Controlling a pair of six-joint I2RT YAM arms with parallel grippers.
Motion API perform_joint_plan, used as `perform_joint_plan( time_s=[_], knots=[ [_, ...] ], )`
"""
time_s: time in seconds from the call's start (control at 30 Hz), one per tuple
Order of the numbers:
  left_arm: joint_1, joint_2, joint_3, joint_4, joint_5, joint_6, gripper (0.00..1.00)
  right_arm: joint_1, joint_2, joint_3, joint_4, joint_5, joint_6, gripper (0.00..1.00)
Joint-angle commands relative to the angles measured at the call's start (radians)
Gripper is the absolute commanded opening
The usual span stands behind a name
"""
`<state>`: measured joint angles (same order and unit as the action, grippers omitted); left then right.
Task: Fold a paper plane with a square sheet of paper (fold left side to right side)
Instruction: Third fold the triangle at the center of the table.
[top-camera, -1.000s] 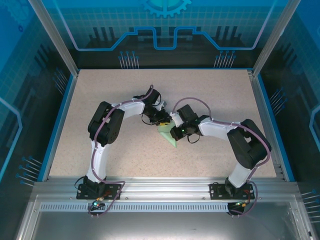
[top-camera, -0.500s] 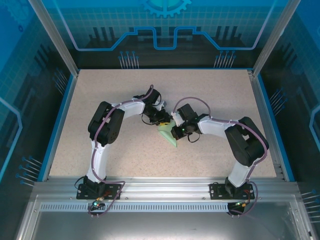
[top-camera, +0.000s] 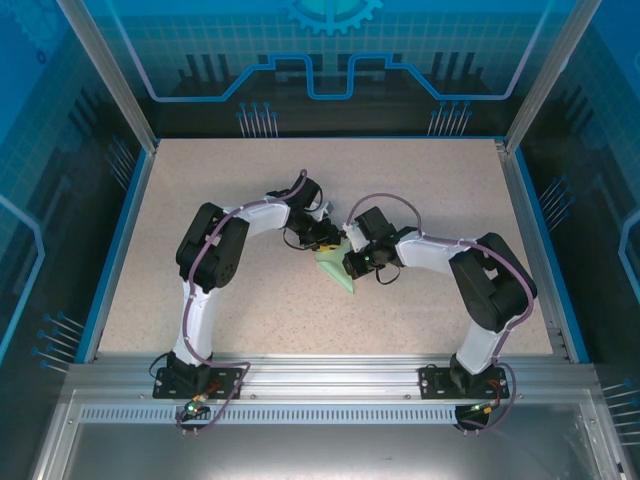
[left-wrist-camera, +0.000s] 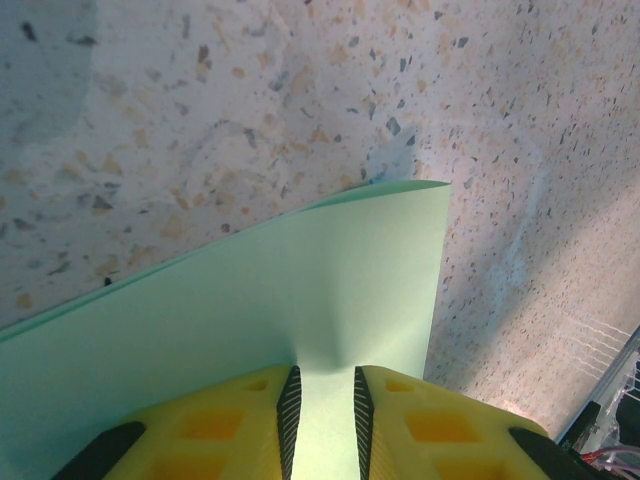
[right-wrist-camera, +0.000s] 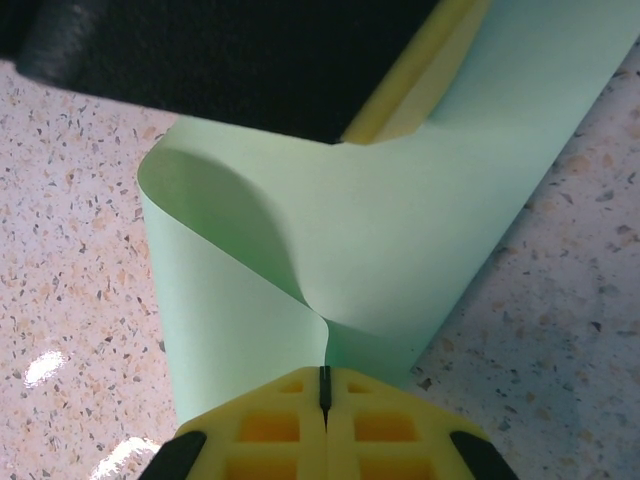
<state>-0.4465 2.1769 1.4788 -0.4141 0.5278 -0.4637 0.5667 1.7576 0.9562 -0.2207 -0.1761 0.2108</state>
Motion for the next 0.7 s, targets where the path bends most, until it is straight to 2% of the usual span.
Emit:
perform_joint_plan(
  time_s=[0.0, 0.37, 0.67],
  knots=[
    [-0.006, 0.037, 0.0, -0.071, -0.045, 0.023, 0.26, -0.018, 0.028, 0.025, -0.029, -0.011, 0.015, 0.02],
    [-0.003, 0.004, 0.012, -0.094, -0.048, 0.034, 0.31, -0.018, 0.064, 0.008, -0.058, 0.001, 0.044, 0.02],
    [0.045, -0.118, 0.051, -0.162, -0.033, 0.054, 0.5, -0.018, 0.072, 0.008, -0.066, 0.001, 0.04, 0.02]
  ],
)
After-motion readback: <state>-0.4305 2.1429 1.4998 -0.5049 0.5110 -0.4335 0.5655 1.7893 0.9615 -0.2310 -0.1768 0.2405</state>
